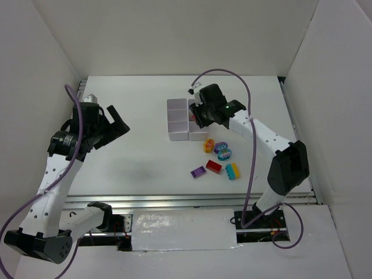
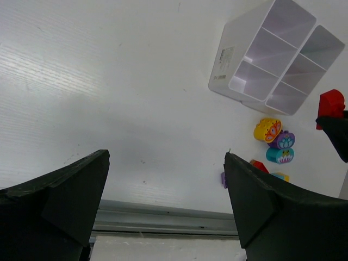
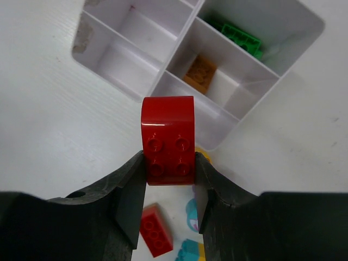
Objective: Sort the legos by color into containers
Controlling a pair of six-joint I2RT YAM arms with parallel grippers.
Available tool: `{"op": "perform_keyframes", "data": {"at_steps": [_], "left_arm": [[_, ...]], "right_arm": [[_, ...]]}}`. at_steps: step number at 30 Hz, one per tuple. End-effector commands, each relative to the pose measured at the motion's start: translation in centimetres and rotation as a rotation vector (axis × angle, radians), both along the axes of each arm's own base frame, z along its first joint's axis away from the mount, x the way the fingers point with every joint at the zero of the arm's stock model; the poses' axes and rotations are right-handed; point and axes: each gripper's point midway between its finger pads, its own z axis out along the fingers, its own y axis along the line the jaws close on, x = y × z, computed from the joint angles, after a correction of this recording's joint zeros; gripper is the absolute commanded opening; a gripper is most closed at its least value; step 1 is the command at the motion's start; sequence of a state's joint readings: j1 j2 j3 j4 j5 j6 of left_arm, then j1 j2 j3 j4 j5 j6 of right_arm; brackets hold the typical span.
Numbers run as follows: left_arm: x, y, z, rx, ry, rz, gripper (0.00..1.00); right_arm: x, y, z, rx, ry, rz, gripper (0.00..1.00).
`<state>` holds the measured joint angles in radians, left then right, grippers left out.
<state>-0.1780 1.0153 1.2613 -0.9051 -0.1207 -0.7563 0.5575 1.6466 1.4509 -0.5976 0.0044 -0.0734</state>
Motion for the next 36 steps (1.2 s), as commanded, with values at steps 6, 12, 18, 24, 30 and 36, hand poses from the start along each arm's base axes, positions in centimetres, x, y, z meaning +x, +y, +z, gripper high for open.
{"op": "perform_keyframes", "data": {"at_steps": [6,12,18,24,30,36], "left_arm": [[0.9,-1.7,1.3,-0.024,-0.078,-0.13,1.0],[0.6,-2.1,0.7,-0.036,-0.066,-0.153,1.0],[0.7,-2.4,0.5,-0.038,-0.063,-0.172,1.0],[0.8,-2.6,0.3,-0.038,-0.063,-0.187,1.0],[1.0,-2.7,0.2,-0.041,-0.065,-0.195,1.0],[0.9,-3.2,-0.3,-0.063,-0.061,-0.212,1.0]], "right_arm": [[3.9,-1.8,-0.8,-0.135,-0.116,-0.028,0.06],[5.0,-1.9,-2.3,-0.152,-0.123,-0.075,0.09],[5.3,-2.1,-3.0,-0.16,-0.136,-0.088,0.14],[5.2,-1.8,-3.5,-0.148,-0.143,-0.061,0.17],[4.2,-1.6,-4.4,-0.132,-0.14,-0.021,0.22],[4.0,-1.7,-4.9,-0.127,-0.15,-0.029,0.28]]}}
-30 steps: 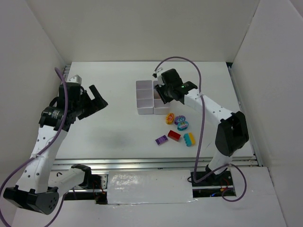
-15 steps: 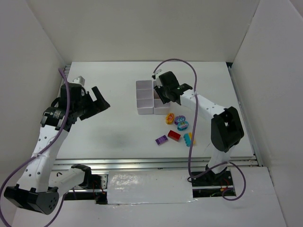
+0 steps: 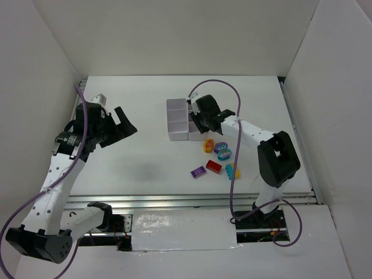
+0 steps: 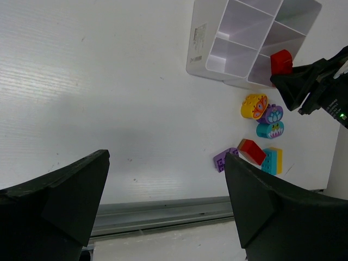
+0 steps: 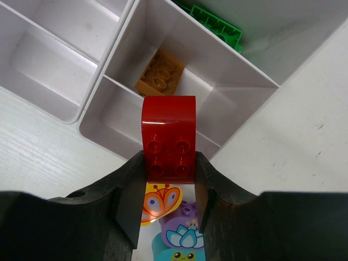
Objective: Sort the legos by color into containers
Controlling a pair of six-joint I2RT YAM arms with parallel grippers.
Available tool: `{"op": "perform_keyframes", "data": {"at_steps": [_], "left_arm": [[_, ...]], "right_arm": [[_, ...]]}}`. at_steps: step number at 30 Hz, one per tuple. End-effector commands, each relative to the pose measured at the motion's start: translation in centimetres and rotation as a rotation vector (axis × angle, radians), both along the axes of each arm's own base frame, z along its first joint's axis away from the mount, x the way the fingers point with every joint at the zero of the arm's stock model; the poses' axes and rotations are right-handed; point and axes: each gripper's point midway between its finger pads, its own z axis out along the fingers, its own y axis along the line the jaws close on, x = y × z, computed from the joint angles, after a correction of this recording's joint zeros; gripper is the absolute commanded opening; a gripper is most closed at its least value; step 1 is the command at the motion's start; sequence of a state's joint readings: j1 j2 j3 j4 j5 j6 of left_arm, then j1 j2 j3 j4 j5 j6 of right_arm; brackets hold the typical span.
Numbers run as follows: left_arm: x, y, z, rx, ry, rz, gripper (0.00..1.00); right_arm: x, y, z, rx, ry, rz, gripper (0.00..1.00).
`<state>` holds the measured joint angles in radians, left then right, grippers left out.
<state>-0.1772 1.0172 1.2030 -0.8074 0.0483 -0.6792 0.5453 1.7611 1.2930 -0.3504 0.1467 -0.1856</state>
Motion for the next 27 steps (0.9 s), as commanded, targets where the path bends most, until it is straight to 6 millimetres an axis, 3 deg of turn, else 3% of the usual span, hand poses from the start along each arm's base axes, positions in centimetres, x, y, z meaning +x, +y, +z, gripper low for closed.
{"op": "perform_keyframes", "data": {"at_steps": [1,10,18,24,27], "left_arm": [[0.3,-0.5,0.1,-0.012,-0.03,-0.037,0.99],[0.5,-0.5,-0.1,-0.011,-0.028,-0.042,1.0],[0.5,-0.7,-0.4,-0.019,-0.021,-0.047,1.0],[0.6,-0.9,-0.6,-0.024,-0.022,-0.05,0.99],[0.6,-0.9,-0.8,-0.024,-0.02,-0.056,0.99]], "right_arm": [[0.8,0.5,2.6,0.048,-0.088,0.01,0.3],[1.0,0.8,2.8,0.056,-0.1,0.0,0.35],[-0.5,1.3,5.9,0.11,-0.105,0.008,0.28],[-2.7,2.1,5.1,0.117,-0.009,0.081,0.3],[-2.5,1.1,4.4,0.037,-0.056,0.063,0.29]]}}
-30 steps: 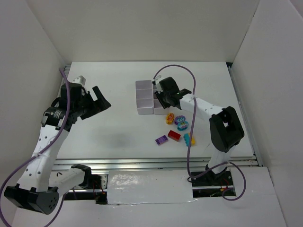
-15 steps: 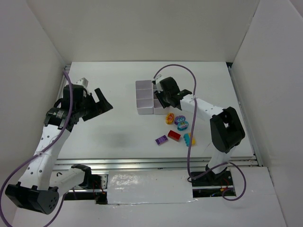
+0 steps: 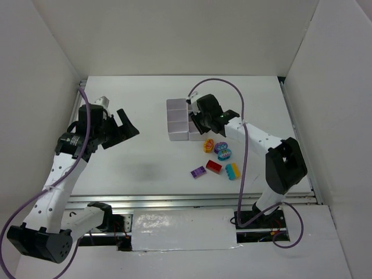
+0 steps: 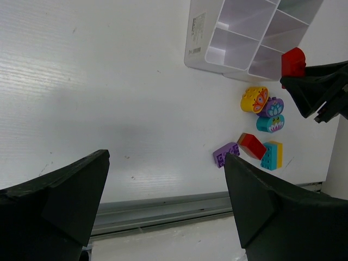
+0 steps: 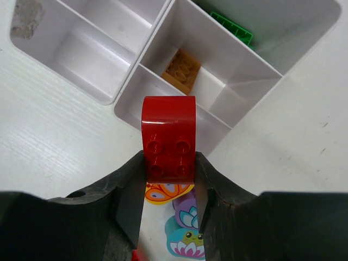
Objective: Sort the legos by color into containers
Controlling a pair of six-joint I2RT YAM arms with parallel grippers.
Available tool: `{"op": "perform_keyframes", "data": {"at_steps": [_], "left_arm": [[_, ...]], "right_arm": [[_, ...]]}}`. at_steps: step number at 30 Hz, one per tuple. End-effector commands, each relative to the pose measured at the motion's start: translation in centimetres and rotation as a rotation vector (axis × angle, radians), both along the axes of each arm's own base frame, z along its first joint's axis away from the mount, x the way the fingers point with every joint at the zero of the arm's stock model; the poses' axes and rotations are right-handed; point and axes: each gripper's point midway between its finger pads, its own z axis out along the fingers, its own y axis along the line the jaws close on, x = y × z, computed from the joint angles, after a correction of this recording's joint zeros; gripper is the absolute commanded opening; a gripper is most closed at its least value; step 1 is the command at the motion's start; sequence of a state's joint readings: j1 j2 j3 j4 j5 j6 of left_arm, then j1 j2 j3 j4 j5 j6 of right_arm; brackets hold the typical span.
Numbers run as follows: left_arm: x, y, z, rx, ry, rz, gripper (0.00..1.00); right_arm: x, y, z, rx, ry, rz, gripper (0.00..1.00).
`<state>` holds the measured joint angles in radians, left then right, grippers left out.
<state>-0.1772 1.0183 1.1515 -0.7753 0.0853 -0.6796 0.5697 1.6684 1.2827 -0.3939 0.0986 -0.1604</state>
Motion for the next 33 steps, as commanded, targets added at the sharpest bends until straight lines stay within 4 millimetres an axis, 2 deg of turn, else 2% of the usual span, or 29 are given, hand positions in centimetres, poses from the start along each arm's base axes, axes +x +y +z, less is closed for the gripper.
{"op": "perform_keyframes", "data": {"at_steps": [1,4,5,7,10,13,15,21,26,33], "left_arm": [[0.8,-0.4,0.5,-0.007,-0.042,-0.03,1.0],[0.8,-0.4,0.5,-0.006,-0.041,-0.034,1.0],[0.8,-0.3,0.5,-0.003,-0.042,-0.033,1.0],[0.7,-0.4,0.5,-0.003,-0.04,-0.037,1.0],[0.6,-0.3,0.7,0.003,-0.047,-0.039,1.0],[0.3,-0.1,0.8,0.018,-0.046,-0.04,0.99],[0.0,0.3,0.9,0.032,-0.044,-0.033,1.0],[-0.3,0.8,1.2,0.049,-0.056,-0.014,0.99],[-0.4,0.9,1.3,0.047,-0.062,-0.009,0.99],[-0.3,0.8,1.5,0.042,-0.07,-0.005,0.99]], "right_arm": [[-0.4,0.0,1.7,-0.053,-0.076,0.045,0.28],[-0.8,0.3,1.9,-0.123,-0.118,0.184,0.16],[-0.4,0.2,2.5,-0.153,-0.162,0.212,0.12],[-0.1,0.3,2.8,-0.172,-0.182,0.246,0.1],[-0.5,0.8,2.2,-0.248,-0.145,0.416,0.0],[0.5,0.8,2.5,-0.291,-0.139,0.465,0.0],[0.4,1.3,2.6,-0.307,-0.151,0.558,0.0],[2.6,0.8,2.5,-0.392,-0.225,0.549,0.0],[3.0,0.6,2.3,-0.405,-0.267,0.557,0.0],[3.1,0.0,0.6,-0.407,-0.276,0.544,0.01]]}}
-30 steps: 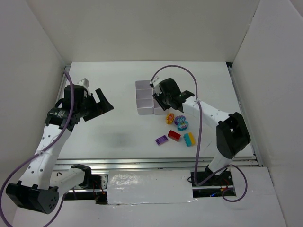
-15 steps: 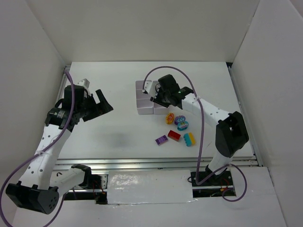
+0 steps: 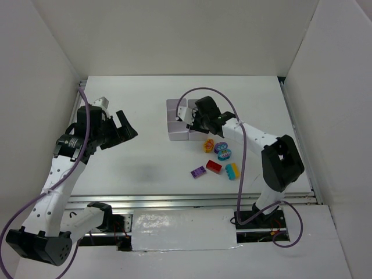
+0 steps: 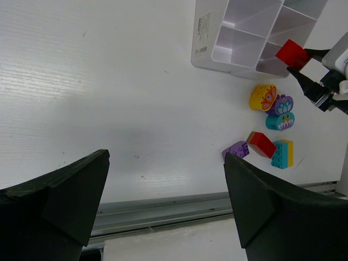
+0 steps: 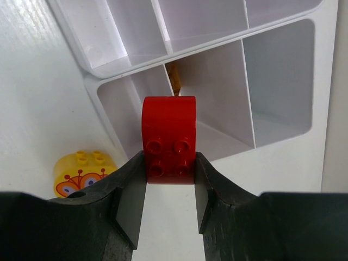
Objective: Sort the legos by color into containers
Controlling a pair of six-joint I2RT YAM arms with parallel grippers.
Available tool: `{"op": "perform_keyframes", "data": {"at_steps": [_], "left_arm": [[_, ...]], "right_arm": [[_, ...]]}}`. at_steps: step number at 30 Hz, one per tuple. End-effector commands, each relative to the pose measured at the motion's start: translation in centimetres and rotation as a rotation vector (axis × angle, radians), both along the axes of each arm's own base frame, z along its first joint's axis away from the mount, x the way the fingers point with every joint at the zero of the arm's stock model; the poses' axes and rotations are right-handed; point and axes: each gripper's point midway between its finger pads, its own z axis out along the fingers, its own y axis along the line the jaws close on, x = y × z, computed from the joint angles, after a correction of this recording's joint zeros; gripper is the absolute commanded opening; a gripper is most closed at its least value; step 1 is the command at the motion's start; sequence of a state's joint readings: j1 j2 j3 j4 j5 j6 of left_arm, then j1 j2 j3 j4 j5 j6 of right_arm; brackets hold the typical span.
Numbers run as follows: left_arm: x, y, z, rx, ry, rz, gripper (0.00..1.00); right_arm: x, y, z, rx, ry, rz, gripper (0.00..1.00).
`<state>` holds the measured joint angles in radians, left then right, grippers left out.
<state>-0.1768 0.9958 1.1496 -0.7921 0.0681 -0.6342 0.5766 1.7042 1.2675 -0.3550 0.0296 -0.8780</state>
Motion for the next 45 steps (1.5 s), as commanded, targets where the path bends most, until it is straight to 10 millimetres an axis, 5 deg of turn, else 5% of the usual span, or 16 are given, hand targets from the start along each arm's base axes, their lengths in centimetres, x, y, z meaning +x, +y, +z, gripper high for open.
{"op": "perform_keyframes", "data": {"at_steps": [1,14,20,23,25,35,41,45], "left_arm": [[0.3,0.3,1.4,-0.002,-0.053,0.013,0.99],[0.4,0.1,0.6,-0.022,-0.045,0.018,0.99],[0.7,0.0,0.8,-0.026,-0.053,0.016,1.0],[0.7,-0.1,0.7,-0.03,-0.049,0.013,1.0],[0.6,-0.1,0.6,-0.029,-0.048,0.012,0.99],[0.6,-0.1,0.2,-0.042,-0.047,0.014,1.0],[1.0,-0.1,0.1,-0.043,-0.046,0.016,1.0],[1.2,0.0,-0.2,-0.035,-0.035,0.026,0.99]], "right_arm": [[1.4,0.2,1.3,0.043,-0.078,-0.004,0.02],[0.5,-0.5,0.1,0.061,-0.093,-0.024,0.16],[0.9,-0.6,-0.1,0.061,-0.095,-0.037,0.39],[1.2,-0.4,-0.1,0.067,-0.083,-0.048,0.4],[1.1,0.0,0.2,0.08,-0.08,-0.042,0.66],[0.6,0.1,2.4,0.133,-0.111,-0.031,0.66],[0.1,0.3,7.2,0.301,-0.175,-0.104,0.62],[-0.6,-0.1,11.0,0.595,-0.11,-0.387,0.53]]}}
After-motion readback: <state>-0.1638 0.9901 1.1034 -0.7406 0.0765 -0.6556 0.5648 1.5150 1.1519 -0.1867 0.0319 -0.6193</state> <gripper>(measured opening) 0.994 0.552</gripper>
